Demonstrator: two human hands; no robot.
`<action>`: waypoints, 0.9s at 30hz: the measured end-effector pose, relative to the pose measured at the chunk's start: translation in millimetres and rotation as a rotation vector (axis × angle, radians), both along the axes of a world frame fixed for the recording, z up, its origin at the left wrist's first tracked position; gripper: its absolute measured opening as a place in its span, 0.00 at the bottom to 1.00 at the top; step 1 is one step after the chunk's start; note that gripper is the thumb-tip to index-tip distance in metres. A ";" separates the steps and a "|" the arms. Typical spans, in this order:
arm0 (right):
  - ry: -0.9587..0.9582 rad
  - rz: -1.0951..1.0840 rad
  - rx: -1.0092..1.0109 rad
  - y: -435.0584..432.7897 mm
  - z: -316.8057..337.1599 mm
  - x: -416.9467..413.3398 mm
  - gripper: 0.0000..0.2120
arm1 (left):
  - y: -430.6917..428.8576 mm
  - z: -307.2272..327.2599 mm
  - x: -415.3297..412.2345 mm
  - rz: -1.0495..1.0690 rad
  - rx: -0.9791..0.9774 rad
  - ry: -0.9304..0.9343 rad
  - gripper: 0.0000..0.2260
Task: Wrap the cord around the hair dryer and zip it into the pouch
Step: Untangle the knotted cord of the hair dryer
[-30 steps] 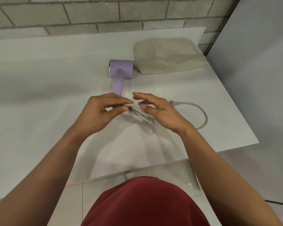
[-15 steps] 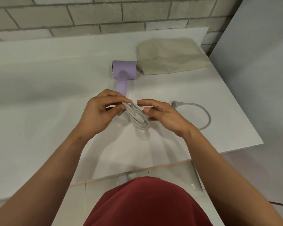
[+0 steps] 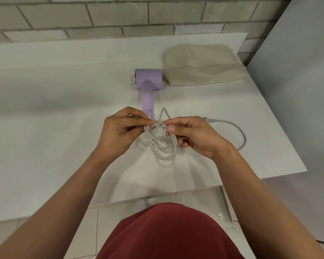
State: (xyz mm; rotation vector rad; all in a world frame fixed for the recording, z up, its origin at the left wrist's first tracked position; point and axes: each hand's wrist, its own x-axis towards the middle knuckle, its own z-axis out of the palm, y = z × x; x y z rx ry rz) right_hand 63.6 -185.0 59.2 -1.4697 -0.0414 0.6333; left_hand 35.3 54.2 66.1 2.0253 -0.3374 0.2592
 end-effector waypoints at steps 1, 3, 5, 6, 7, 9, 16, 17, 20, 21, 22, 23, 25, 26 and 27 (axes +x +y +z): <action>-0.042 -0.013 -0.032 1.4 0.6 -0.7 0.09 | -2.0 0.6 0.3 0.012 -0.020 0.015 0.15; -0.098 -0.081 -0.048 8.0 -0.2 -2.6 0.08 | -7.4 2.9 0.8 0.066 -0.123 0.101 0.14; -0.134 -0.155 -0.038 18.9 -1.8 -6.6 0.07 | -12.7 4.7 0.3 0.148 -0.260 0.206 0.14; -0.149 -0.190 -0.034 25.2 -3.3 -9.3 0.07 | -15.6 4.0 -0.9 0.204 -0.300 0.236 0.14; -0.162 -0.222 -0.031 31.7 -4.4 -12.9 0.07 | -18.3 3.5 -3.0 0.268 -0.316 0.240 0.11; -0.182 -0.284 -0.030 43.4 -7.2 -19.9 0.07 | -21.7 2.8 -10.0 0.383 -0.382 0.217 0.06; -0.211 -0.468 0.021 73.1 -7.4 -35.7 0.07 | -16.3 6.7 -30.1 0.295 -0.301 0.314 0.01; -0.194 -0.462 0.036 75.9 -5.4 -37.8 0.08 | -15.2 8.1 -30.2 0.284 -0.284 0.301 0.01; -0.166 -0.321 -0.117 71.6 -2.3 -34.6 0.06 | -4.9 15.2 -25.6 0.194 -0.186 0.263 0.05; -0.250 -0.250 -0.278 65.5 -3.1 -31.6 0.09 | 0.8 17.4 -22.8 0.139 -0.124 0.262 0.05; -0.370 -0.206 -0.446 58.3 -4.1 -28.9 0.14 | 6.8 19.2 -19.7 0.079 -0.057 0.267 0.06; -0.488 -0.205 -0.558 51.3 -3.2 -26.8 0.18 | 12.4 20.9 -16.3 0.014 0.014 0.276 0.06; -0.685 -0.220 -0.555 38.6 4.7 -23.6 0.14 | 19.1 24.2 -9.9 -0.111 0.138 0.289 0.07; -0.766 -0.185 -0.523 32.8 9.8 -22.2 0.11 | 19.8 25.9 -6.8 -0.154 0.158 0.294 0.07; -0.825 -0.124 -0.497 27.5 13.7 -20.2 0.11 | 19.5 28.0 -3.3 -0.178 0.147 0.298 0.07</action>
